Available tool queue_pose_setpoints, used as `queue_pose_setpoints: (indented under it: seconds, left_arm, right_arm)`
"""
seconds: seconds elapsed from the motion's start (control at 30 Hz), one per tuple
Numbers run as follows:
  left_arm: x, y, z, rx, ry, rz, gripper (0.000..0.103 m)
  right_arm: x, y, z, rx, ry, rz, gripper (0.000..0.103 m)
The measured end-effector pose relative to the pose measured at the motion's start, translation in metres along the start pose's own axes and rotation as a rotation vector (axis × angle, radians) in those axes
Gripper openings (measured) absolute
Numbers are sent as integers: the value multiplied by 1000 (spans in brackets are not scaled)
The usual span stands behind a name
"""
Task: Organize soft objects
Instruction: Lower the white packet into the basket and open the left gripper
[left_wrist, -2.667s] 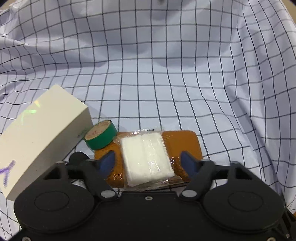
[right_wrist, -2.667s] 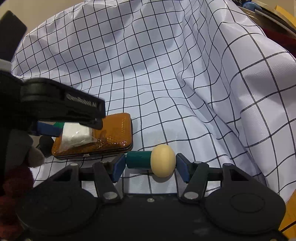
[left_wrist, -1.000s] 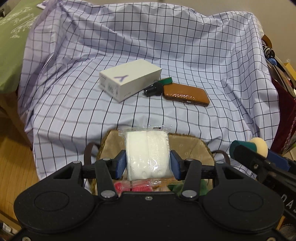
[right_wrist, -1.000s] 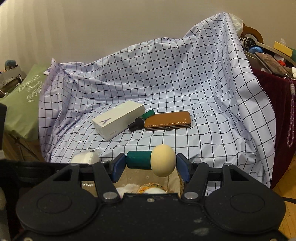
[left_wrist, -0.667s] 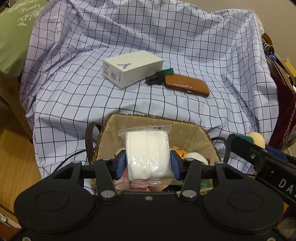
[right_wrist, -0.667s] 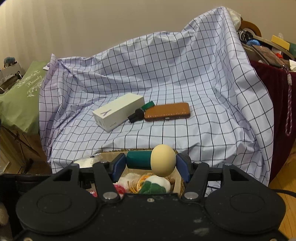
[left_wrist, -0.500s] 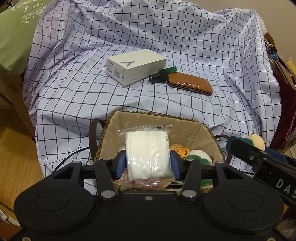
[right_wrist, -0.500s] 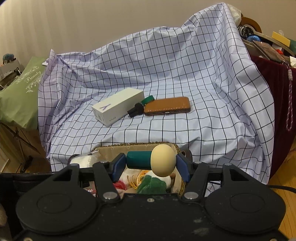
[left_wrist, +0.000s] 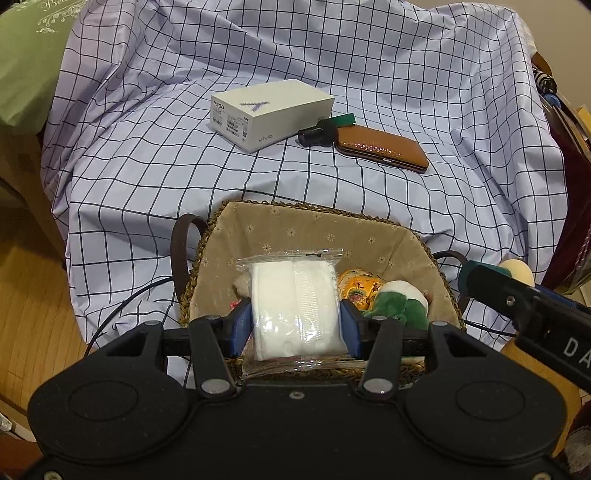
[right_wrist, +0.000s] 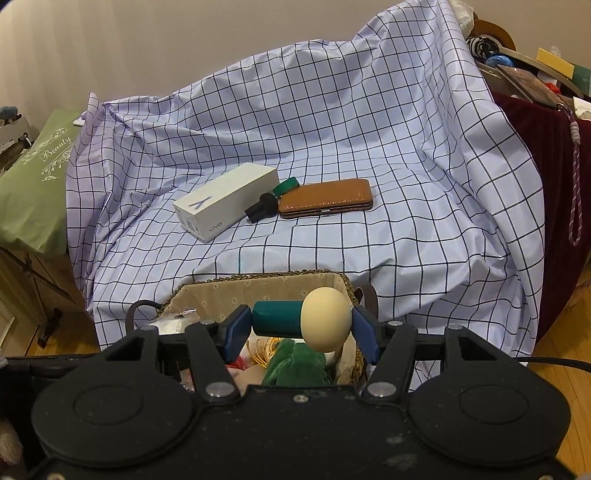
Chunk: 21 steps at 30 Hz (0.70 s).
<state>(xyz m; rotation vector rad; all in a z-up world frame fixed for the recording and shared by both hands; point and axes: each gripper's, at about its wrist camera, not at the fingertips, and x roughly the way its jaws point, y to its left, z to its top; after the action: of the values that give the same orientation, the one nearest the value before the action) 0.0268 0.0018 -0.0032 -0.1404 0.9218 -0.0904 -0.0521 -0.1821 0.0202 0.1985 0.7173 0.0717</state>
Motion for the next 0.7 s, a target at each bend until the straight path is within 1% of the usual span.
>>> queue_pose_setpoints:
  seconds: [0.1, 0.17, 0.33, 0.43, 0.67, 0.7]
  left_arm:
    - [-1, 0, 0, 3, -4, 0, 51]
    - [-2, 0, 1, 3, -11, 1, 55]
    - [-4, 0, 2, -2, -26, 9, 58]
    - [-4, 1, 1, -4, -29, 19, 61]
    - [-4, 1, 0, 1, -28, 44, 63]
    - [-4, 1, 0, 2, -28, 49, 66]
  right_arm:
    - [0, -1, 0, -1, 1, 1, 59]
    - [0, -1, 0, -1, 1, 1, 59]
    - [0, -1, 0, -3, 1, 1, 59]
    - [1, -1, -1, -6, 3, 2, 59]
    - [3, 2, 0, -20, 7, 6, 59]
    - [3, 2, 0, -23, 7, 8, 59]
